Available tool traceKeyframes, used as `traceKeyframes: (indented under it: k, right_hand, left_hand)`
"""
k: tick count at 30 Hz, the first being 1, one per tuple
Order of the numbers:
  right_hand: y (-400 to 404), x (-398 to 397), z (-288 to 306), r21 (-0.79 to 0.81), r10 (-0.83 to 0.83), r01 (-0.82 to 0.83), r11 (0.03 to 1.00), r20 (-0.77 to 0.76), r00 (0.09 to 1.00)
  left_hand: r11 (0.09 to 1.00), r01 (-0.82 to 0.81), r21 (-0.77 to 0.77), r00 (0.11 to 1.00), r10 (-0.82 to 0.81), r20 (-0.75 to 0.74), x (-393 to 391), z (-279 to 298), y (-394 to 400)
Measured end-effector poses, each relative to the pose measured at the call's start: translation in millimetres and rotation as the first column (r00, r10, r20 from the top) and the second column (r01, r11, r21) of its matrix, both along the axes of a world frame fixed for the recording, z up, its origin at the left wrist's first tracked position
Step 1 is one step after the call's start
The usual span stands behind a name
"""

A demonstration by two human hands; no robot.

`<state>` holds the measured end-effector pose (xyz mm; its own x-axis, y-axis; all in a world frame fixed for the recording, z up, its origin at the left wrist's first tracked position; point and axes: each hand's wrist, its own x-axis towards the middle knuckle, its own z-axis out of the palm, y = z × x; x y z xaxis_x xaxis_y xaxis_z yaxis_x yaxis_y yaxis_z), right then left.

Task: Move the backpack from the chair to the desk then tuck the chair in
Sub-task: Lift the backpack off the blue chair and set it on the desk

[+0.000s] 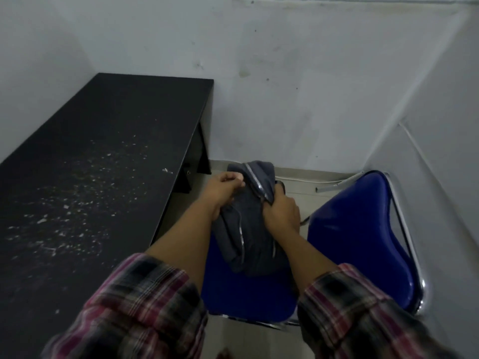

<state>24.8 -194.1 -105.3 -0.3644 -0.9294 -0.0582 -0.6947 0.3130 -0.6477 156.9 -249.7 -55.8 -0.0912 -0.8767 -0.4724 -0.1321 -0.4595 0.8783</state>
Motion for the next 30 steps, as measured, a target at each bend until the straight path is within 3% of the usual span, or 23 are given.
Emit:
traceKeyframes:
  k: [2,8,11,16,19,22,30]
  right_hand:
    - [-12,10,16,-0.063,-0.017,0.018,0.998,0.022,1.000]
    - [-46,45,67,-0.304,0.065,-0.012,0.952,0.165,0.984]
    - [-63,58,96,-0.400,0.089,0.009,0.916,0.225,0.970]
    - [-91,77,144,-0.513,0.155,0.053,0.857,0.353,0.923]
    - [-116,88,167,-0.552,0.199,0.068,0.831,0.409,0.891]
    - [-145,97,183,-0.570,0.250,0.051,0.820,0.437,0.864]
    - [-218,125,218,-0.629,0.417,-0.067,0.774,0.427,0.802]
  left_hand:
    - [0.997,-0.068,0.024,0.998,0.068,-0.006,23,2,-3]
    - [0.915,-0.262,0.306,0.965,0.242,0.103,76,-16,5]
    - [0.894,-0.239,0.379,0.971,0.219,0.095,83,-11,6]
    - [0.759,-0.167,0.629,0.925,0.342,-0.167,91,-12,12]
    - [0.767,-0.072,0.638,0.782,0.441,-0.441,91,-11,-4]
    - [0.791,-0.099,0.604,0.548,0.550,-0.631,86,2,-29]
    - [0.802,-0.344,0.488,0.354,0.593,-0.724,100,35,-103]
